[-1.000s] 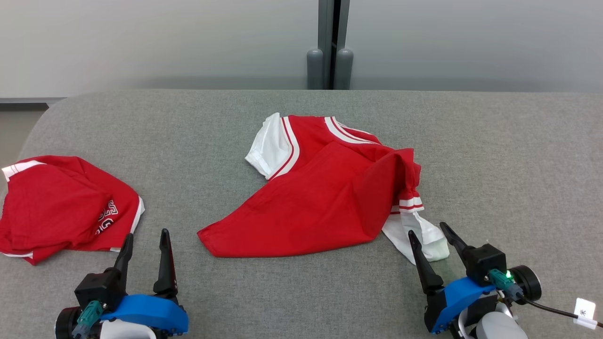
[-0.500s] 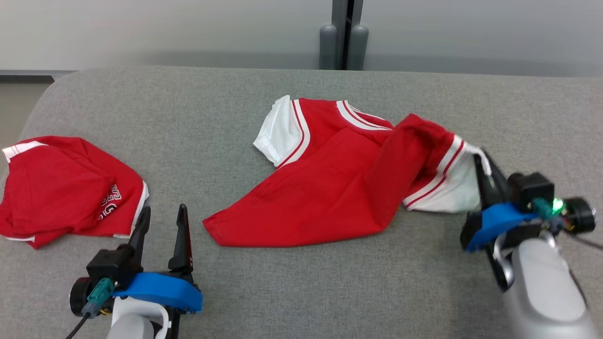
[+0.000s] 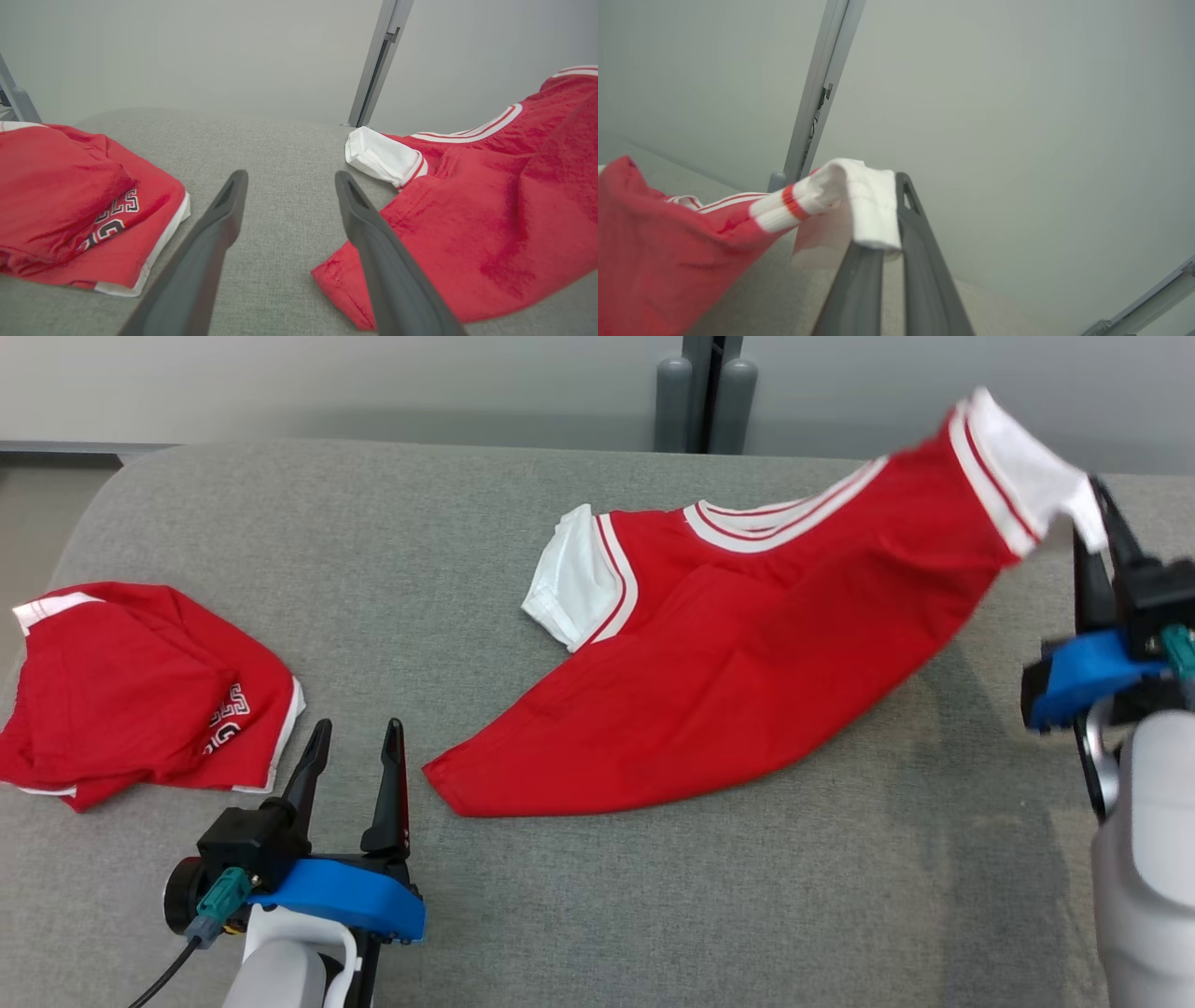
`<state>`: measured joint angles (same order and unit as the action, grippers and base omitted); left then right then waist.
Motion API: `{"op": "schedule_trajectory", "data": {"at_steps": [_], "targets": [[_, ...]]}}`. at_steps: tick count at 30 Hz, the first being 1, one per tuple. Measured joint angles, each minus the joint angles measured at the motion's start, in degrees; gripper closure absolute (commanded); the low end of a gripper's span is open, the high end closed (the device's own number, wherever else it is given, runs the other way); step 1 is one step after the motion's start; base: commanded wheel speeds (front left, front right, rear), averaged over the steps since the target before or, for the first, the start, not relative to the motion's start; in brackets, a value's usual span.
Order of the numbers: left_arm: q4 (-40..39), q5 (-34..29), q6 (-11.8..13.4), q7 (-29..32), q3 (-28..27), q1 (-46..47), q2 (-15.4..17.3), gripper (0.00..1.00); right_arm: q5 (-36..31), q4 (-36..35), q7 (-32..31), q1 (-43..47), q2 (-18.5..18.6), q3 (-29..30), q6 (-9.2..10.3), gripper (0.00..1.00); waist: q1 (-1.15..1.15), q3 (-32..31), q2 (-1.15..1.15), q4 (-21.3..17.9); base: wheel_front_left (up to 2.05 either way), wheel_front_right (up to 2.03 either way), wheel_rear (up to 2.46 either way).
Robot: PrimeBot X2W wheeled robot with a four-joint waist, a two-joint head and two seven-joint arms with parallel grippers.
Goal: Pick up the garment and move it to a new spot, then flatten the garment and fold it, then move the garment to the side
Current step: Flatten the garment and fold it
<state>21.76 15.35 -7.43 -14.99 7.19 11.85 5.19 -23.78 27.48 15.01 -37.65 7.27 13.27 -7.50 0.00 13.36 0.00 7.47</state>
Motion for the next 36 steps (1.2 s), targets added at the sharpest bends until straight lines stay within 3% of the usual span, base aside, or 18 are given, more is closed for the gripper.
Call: {"op": "schedule_trajectory", "data": {"at_steps": [5, 6, 8, 16, 22, 28, 36], "targets": [[-0.35, 0.19, 0.0, 0.0, 0.87, -0.25, 0.42, 0.0, -0.45, 2.05, -0.08, 9.79, -0.37, 5.03, 0.0, 1.0, 0.0, -0.02, 0.0, -1.81, 0.0, 0.0, 0.0], [-0.48, 0.2, 0.0, 0.0, 0.94, -0.24, 0.74, 0.0, -0.47, 2.36, -0.07, 11.13, -0.91, 5.84, 0.0, 0.62, 0.0, 0.02, 0.0, -2.24, 0.0, 0.0, 0.0], [-0.77, 0.2, -0.01, 0.0, 1.14, -0.21, 1.29, 0.0, -0.31, 2.9, -0.07, 13.63, -2.08, 7.49, 0.0, 0.0, 0.0, 0.13, 0.0, -3.12, 0.0, 0.0, 0.0], [-1.36, 0.2, -0.01, 0.0, 2.21, -0.08, 2.18, 0.0, 4.41, 0.38, -0.04, 20.59, -4.22, 6.54, 0.0, 0.0, 0.0, 0.0, 0.0, -6.67, 0.0, 0.0, 0.0], [-1.81, 0.31, -0.01, 0.0, 5.17, 2.49, 2.87, 0.0, 14.63, -3.74, -0.05, 23.76, -4.36, -1.85, 0.01, 0.0, 0.0, 0.27, 0.0, -9.24, 0.0, 0.0, 0.0], [-1.21, 1.2, -0.01, 0.0, 10.24, 7.99, 3.81, 0.0, 20.11, -7.28, -0.05, 25.6, -4.44, -10.66, 0.01, 0.0, 0.0, 1.87, 0.0, -12.42, 0.0, 0.0, 0.0], [8.59, 4.61, -0.01, 0.46, 18.0, 18.59, 6.98, 0.0, 23.93, -10.47, -0.04, 25.54, -4.45, -17.09, 0.01, 0.0, 0.01, 5.02, 0.0, -17.27, 0.0, 0.0, 0.0]]}}
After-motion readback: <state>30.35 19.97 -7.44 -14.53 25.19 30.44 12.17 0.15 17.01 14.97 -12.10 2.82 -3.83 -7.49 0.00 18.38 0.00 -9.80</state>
